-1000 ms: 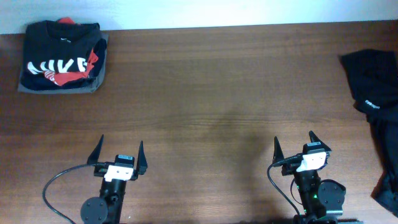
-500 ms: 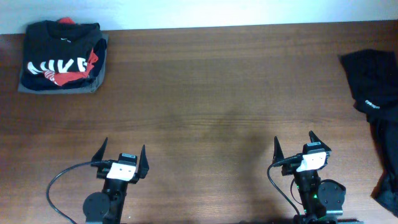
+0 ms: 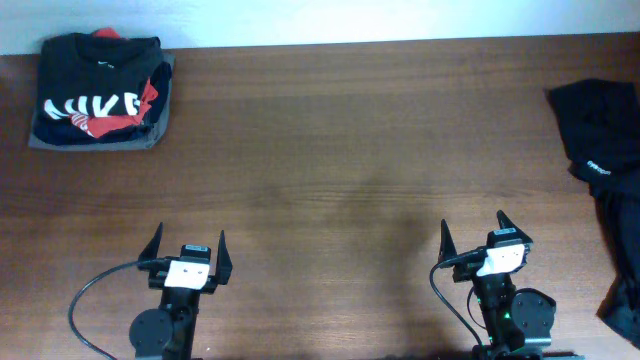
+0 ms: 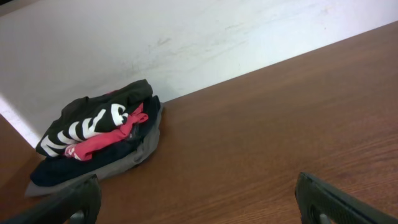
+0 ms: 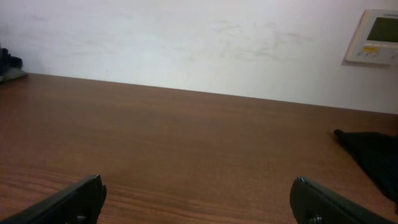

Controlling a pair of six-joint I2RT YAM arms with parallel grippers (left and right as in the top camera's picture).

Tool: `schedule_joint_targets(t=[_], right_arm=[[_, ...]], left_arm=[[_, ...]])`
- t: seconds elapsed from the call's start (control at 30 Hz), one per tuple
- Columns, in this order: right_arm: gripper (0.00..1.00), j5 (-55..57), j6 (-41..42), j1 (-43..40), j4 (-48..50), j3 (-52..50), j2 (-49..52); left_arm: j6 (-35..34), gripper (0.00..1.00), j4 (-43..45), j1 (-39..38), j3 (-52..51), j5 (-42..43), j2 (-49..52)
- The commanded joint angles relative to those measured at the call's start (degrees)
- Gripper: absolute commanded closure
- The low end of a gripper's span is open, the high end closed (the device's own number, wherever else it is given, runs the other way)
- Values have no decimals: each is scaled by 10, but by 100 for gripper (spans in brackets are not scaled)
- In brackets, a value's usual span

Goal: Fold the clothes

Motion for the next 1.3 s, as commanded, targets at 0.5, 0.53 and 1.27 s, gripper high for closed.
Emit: schedule_joint_targets(t=[0.5,0.53,1.27], right_arm=[[1,7,7,-3,-4,-3,-5],[1,7,7,-3,-4,-3,-5],[1,24,5,-3,-7,-3,-5]], left_arm=[[-8,1,0,3,-4,8,-5],[-8,1,0,3,-4,8,-5],[-8,1,0,3,-4,8,-5]])
